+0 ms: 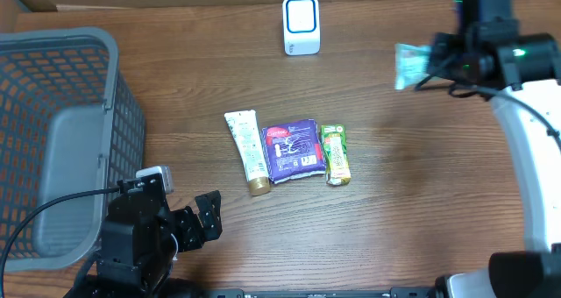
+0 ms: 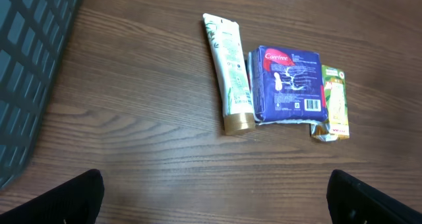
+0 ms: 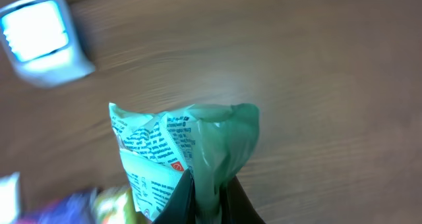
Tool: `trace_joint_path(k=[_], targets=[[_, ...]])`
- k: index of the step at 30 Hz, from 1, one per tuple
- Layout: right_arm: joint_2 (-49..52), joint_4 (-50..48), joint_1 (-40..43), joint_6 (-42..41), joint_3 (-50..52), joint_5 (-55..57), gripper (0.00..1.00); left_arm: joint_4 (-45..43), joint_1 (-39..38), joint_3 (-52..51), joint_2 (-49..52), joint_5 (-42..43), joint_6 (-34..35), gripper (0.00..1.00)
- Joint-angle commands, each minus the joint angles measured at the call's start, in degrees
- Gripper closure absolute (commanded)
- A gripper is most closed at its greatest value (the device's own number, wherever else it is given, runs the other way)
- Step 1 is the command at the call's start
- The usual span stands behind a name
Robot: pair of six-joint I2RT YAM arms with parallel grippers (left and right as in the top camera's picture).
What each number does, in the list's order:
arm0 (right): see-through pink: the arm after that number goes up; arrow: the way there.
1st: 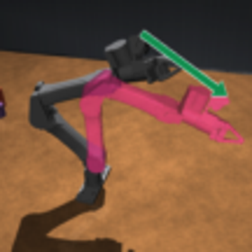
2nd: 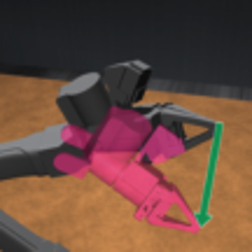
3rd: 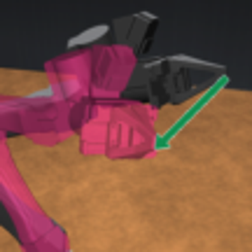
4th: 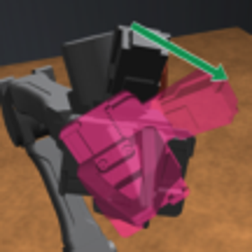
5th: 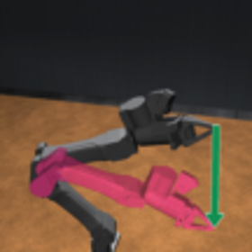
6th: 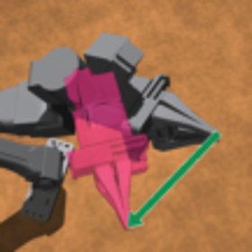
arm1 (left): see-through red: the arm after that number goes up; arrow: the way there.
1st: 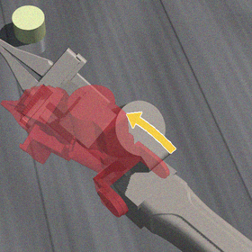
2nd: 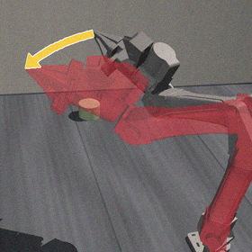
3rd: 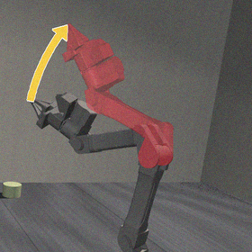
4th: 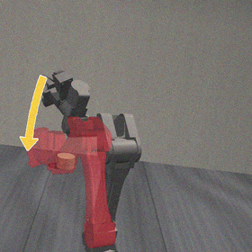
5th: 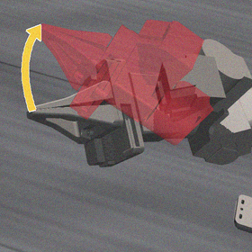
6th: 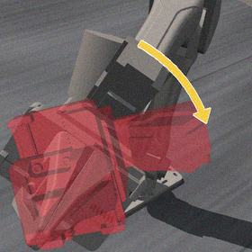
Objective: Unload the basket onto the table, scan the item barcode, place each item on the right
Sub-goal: 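Move the teal wipes packet right and drop it on the table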
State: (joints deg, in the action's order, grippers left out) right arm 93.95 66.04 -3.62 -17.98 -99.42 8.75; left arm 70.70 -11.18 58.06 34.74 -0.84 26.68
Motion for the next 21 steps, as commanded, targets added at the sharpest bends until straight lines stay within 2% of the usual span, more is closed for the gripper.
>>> trace_joint_path(k=[1, 8, 12, 16, 21], targets=[[-0.02, -4.70, 7.80, -9.07, 7.85, -5.77, 0.96, -0.02, -0.26, -0.48, -0.68, 0.44, 0.37, 0.00], [0.04, -23.56, 22.14, -11.04, 27.08, -18.14, 0.95, -0.02, -0.26, -0.48, -0.68, 0.44, 0.37, 0.00], [0.04, -30.56, 25.59, -12.28, 34.05, -20.02, 0.90, -0.02, -0.26, -0.48, -0.68, 0.44, 0.37, 0.01], [0.04, -32.54, 26.14, -12.26, 36.87, -19.96, 0.80, -0.02, -0.26, -0.48, -0.68, 0.44, 0.37, 0.00], [-0.15, -29.46, 26.14, -12.22, 35.19, -20.17, 0.76, -0.02, -0.26, -0.48, -0.68, 0.44, 0.37, 0.00]])
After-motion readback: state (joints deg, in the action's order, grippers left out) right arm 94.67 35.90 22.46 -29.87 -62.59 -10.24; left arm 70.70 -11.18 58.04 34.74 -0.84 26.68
